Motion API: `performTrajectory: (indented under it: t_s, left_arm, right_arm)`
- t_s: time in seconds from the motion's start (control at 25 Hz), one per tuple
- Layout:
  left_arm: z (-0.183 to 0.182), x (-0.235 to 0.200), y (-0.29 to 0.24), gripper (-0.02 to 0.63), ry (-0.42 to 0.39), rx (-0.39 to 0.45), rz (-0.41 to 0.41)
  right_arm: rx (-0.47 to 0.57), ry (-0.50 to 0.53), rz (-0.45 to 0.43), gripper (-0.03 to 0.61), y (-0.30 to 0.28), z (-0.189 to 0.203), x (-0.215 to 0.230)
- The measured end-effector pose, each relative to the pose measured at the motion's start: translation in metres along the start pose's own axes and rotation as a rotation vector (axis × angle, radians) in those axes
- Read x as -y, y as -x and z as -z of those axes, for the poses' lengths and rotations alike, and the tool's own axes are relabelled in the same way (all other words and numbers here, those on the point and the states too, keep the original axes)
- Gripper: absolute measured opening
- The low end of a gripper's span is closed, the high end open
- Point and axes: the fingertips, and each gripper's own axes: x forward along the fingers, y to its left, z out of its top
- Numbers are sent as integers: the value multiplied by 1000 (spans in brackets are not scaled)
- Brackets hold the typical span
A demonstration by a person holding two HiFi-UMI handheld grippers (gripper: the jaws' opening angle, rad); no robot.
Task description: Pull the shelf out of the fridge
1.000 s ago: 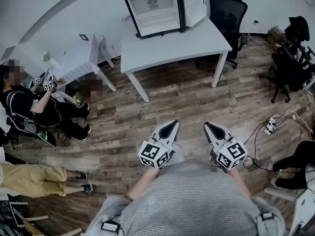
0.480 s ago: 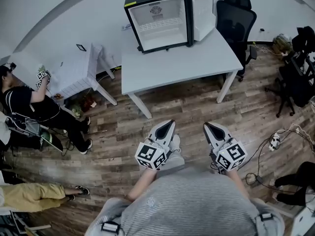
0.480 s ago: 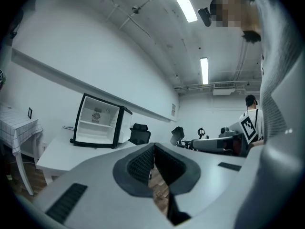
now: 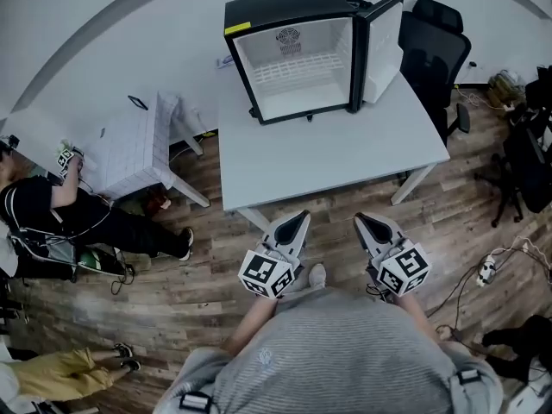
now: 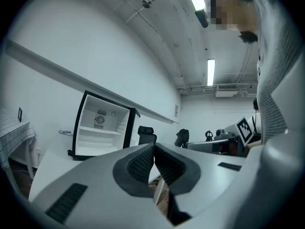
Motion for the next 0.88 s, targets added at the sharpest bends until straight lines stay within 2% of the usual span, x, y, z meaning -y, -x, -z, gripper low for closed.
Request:
performTrajectory:
  t_s: [0.24,0.52,0.88]
  left_arm:
    - [-12,-63,-37,12,8,1,0]
    - [-18,-88,-77,12,17,-3,-8]
    - [-34,-128,-152,12,24,14,-70]
  right_arm:
    - [-4,17,6,15,-61,-19,27]
    - [-7,40,-1,15,-93,-35,62]
    - [-7,43,-102,15,-160,-59,130]
